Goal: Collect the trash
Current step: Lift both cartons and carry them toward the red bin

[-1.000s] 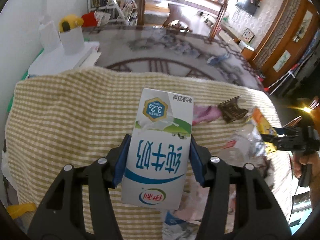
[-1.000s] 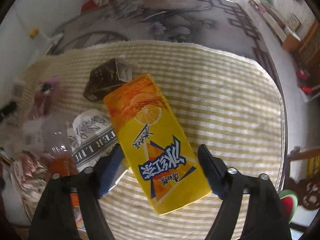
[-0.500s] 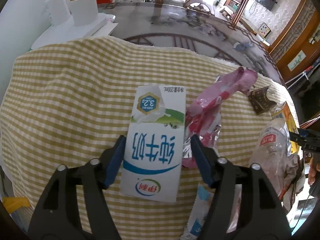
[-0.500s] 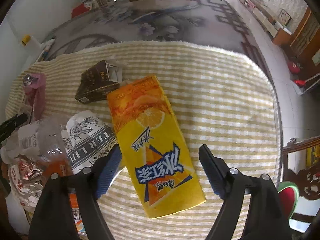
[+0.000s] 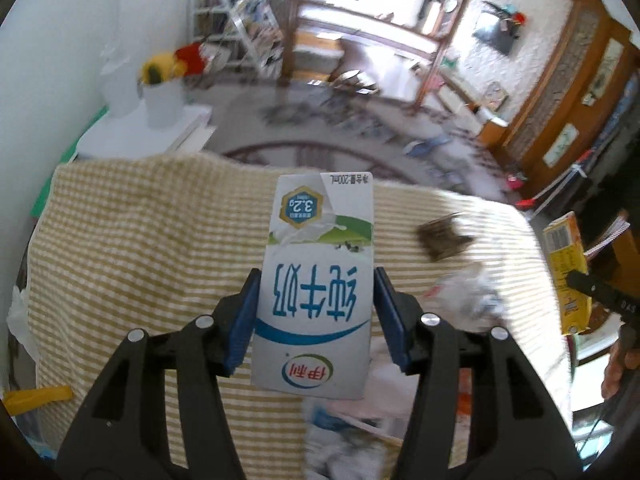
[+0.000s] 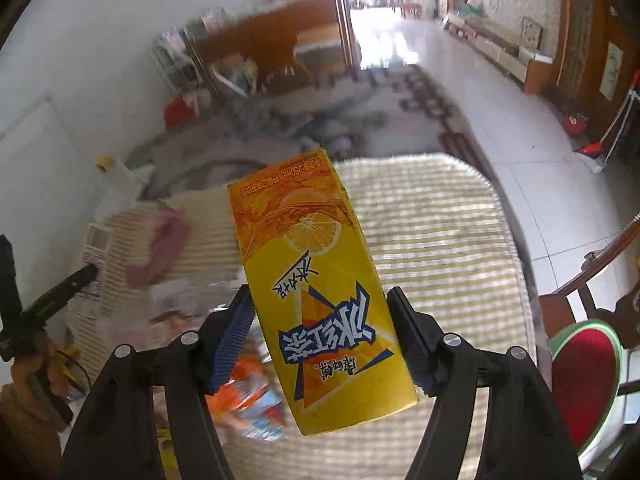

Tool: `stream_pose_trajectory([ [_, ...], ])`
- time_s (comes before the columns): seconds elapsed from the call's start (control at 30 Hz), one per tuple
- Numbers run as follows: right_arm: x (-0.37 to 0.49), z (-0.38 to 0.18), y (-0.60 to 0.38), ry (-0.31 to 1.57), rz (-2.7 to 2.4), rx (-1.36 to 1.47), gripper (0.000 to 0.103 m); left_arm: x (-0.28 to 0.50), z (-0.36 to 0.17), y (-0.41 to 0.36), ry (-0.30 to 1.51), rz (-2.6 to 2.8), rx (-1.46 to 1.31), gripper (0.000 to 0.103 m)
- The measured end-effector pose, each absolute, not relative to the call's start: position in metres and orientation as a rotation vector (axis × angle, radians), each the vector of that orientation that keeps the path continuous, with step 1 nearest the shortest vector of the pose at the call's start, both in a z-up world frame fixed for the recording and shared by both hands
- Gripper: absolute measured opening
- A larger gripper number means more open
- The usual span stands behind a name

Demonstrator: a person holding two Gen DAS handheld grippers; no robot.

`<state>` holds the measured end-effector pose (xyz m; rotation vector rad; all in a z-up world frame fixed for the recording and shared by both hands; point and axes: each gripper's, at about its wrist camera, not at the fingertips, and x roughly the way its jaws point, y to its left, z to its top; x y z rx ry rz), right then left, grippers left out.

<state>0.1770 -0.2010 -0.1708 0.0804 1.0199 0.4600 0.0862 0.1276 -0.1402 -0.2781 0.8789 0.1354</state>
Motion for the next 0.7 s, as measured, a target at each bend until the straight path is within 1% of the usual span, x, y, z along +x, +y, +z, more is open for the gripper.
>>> stream_pose_trajectory([
  [0.13, 0.144, -0.15, -0.21, 0.964, 0.465, 0.125, 0.066, 0.078, -0.109, 0.094, 0.814, 0.058, -0.246, 0.053],
  [0.27, 0.117, -0.134, -0.226, 0.914, 0.446, 0.168, 0.066, 0.075, -0.091, 0.058, 0.784, -0.028, -0.232, 0.053],
  [0.5, 0.08, -0.116, -0.266, 0.839, 0.363, 0.245, 0.066, 0.071, -0.079, -0.01, 0.77, -0.183, -0.211, 0.053],
  [0.7, 0.06, -0.105, -0.305, 0.798, 0.286, 0.292, 0.066, 0.066, -0.078, -0.05, 0.777, -0.269, -0.196, 0.053],
])
